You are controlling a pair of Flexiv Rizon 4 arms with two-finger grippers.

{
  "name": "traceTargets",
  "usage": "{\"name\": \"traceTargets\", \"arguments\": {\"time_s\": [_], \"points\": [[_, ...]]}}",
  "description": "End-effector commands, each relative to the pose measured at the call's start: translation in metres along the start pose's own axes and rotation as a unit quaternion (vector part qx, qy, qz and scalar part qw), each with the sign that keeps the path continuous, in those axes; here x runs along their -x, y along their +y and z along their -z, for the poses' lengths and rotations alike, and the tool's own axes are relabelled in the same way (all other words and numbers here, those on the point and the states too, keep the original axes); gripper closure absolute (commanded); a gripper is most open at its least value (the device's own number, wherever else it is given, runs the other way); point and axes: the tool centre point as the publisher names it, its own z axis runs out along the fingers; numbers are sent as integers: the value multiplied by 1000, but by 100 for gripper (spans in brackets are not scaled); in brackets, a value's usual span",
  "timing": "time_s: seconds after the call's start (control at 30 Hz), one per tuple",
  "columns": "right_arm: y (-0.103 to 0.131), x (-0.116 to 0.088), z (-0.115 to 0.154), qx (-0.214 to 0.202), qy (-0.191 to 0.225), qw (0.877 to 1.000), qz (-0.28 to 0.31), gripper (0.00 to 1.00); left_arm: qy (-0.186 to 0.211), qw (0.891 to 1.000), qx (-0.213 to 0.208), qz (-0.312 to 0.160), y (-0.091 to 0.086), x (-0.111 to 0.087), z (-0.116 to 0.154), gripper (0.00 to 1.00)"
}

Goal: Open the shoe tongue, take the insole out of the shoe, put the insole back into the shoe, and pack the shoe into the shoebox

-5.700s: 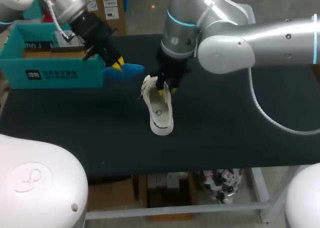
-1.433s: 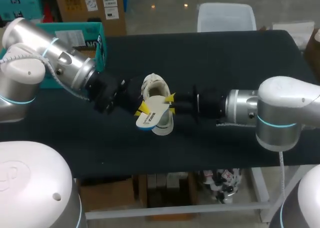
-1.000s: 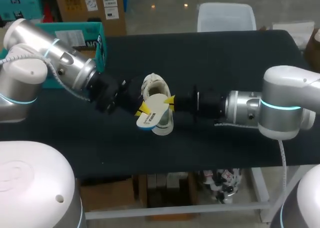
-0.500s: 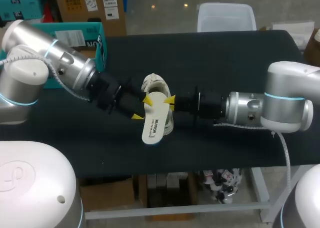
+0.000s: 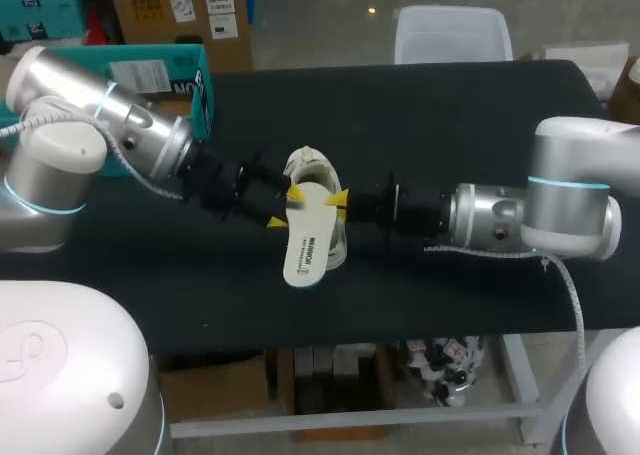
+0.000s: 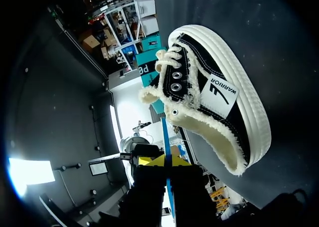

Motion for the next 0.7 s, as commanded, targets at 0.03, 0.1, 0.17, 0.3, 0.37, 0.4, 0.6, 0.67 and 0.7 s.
{"name": "traceTargets", "arguments": {"time_s": [0.03,0.1,0.17,0.3,0.37,0.4,0.6,0.67,0.7], "points": [[1,2,-1,-4,4,1000,-2,100,0,1000,-2,2,11,2,-7,52],[1,2,-1,-5,6,1000,-3,100,-2,1000,1,5,15,2,-8,52],[1,1,-2,-6,6,1000,-4,100,-3,1000,4,7,19,3,-9,52],[1,1,-2,-6,6,1000,-5,100,-4,1000,3,15,25,3,-9,61],[1,2,-1,-3,5,1000,-7,100,-5,1000,3,17,27,2,-9,83],[1,2,-1,-3,5,1000,-7,100,-5,1000,2,18,27,2,-9,100],[1,4,2,6,8,1000,-10,100,-8,1000,0,15,26,3,-9,100],[1,5,3,8,10,1000,-11,100,-8,1000,-2,14,25,3,-11,100],[1,5,3,10,11,1000,-12,100,-8,1000,-3,14,25,3,-11,100]]}}
